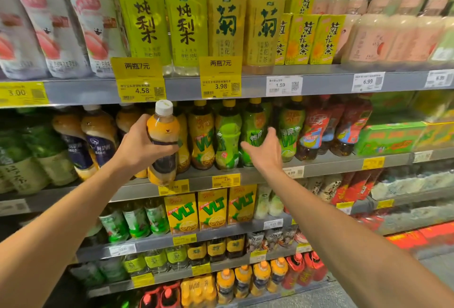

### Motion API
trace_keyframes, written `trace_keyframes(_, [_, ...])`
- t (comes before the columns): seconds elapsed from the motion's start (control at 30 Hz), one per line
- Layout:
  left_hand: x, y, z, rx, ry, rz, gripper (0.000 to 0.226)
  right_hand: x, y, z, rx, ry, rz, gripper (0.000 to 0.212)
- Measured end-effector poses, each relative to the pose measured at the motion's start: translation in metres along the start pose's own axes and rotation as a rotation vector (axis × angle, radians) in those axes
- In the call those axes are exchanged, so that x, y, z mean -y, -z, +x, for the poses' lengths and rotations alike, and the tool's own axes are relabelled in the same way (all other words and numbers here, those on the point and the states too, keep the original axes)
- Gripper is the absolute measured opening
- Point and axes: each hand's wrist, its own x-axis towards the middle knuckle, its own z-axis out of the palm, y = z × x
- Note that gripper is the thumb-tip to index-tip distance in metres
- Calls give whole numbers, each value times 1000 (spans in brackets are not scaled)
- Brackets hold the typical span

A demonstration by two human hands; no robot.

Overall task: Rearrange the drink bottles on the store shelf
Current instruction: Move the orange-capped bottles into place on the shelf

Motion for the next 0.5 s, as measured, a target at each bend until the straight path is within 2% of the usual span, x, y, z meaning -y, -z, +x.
trace_keyframes(0.07, [-2, 0, 0, 3, -4, 6, 55, 5, -4, 10, 45, -56, -70, 68])
trace_keyframes(0.17, [-4, -2, 1, 10, -15, 11, 55, -2, 1, 17, -72, -28, -128, 50])
trace_keyframes(0.23, [-4, -2, 0, 8, -17, 7, 55, -9, 7, 21, -128, -42, -97, 47])
trace_keyframes(0.37, [-1, 1, -1, 3, -13, -16, 56, -13, 20, 24, -89, -102, -46, 44])
trace_keyframes(0.43, [-1, 2, -1, 5, -6, -28, 56, -13, 16, 12, -82, -119, -29, 51])
trace_keyframes(0.5, [-1, 2, -1, 9, -11, -27, 56, -8, 2, -7, -61, -59, -36, 81])
